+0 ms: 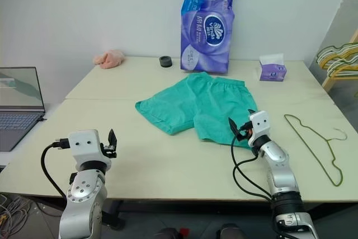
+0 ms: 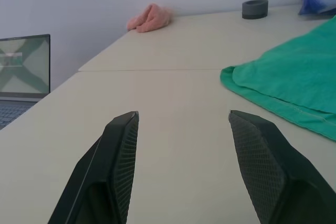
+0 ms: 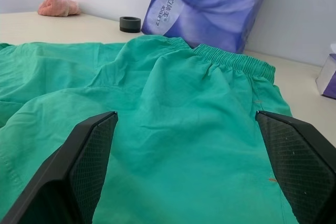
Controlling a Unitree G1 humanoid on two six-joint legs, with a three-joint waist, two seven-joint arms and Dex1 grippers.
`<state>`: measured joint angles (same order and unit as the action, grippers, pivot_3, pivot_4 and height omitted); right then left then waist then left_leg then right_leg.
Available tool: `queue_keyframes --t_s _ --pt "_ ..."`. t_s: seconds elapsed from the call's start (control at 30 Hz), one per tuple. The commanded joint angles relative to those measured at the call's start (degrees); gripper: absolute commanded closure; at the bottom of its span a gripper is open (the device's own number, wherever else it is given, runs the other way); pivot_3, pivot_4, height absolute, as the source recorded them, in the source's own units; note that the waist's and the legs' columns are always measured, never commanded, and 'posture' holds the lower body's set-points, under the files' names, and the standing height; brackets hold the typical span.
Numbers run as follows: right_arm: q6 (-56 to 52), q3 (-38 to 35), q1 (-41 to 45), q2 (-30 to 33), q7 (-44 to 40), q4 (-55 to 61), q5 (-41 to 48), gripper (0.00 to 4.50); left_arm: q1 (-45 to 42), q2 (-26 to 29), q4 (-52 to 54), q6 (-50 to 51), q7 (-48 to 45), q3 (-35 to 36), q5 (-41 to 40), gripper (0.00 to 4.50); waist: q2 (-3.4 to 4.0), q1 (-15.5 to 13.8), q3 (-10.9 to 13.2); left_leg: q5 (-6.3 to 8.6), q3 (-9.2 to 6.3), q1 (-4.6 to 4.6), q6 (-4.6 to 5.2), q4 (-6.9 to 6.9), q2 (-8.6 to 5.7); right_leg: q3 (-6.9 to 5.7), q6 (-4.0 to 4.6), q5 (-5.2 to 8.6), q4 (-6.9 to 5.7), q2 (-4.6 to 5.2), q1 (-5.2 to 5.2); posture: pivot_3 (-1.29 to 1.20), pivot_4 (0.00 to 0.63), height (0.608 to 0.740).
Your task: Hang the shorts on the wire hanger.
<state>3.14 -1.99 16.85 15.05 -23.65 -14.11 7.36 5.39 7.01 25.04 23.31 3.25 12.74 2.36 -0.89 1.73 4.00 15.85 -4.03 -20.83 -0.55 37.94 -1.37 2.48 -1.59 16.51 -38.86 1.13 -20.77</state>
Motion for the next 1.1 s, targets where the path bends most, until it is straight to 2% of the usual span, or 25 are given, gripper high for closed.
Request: queue_keyframes --t_s 0.03,0.97,1.07,1.1 --pt "0.5 -0.2 1.3 0.2 -0.1 0.7 0.0 0.02 0.1 0.8 2.7 -0.4 -0.6 -0.4 0.3 1.62 0.0 0.0 0.0 0.0 0.0 0.0 0.0 0.0 0.0 0.0 0.0 0.0 0.0 0.0 0.0 -0.01 0.007 0.74" --pt "0.2 0.0 0.5 0.4 -2.4 2.2 0.4 0.02 -1.7 1.3 1.4 -0.6 -0.9 -1.9 1.6 1.62 0.0 0.1 0.0 -0.01 0.02 0.0 -0.02 0.0 0.01 0.01 0.01 0.01 0.0 -0.01 -0.01 -0.05 0.012 0.74" --pt "0.1 -0.1 0.0 0.6 -2.6 3.0 0.5 0.02 -1.8 1.5 1.1 -0.4 -2.7 -2.3 0.3 1.62 0.01 0.1 0.0 -0.01 0.02 0.01 -0.02 0.0 0.01 0.01 0.02 0.01 0.0 -0.01 -0.01 -0.06 0.015 0.74" --pt "0.0 0.0 -0.2 1.0 -3.4 3.5 0.7 0.02 -1.4 1.3 1.7 -1.6 -5.9 -2.9 -2.8 1.62 0.01 0.1 0.0 -0.01 0.02 0.0 -0.02 0.0 0.01 0.01 0.01 0.01 -0.01 -0.01 -0.01 -0.06 0.015 0.74"
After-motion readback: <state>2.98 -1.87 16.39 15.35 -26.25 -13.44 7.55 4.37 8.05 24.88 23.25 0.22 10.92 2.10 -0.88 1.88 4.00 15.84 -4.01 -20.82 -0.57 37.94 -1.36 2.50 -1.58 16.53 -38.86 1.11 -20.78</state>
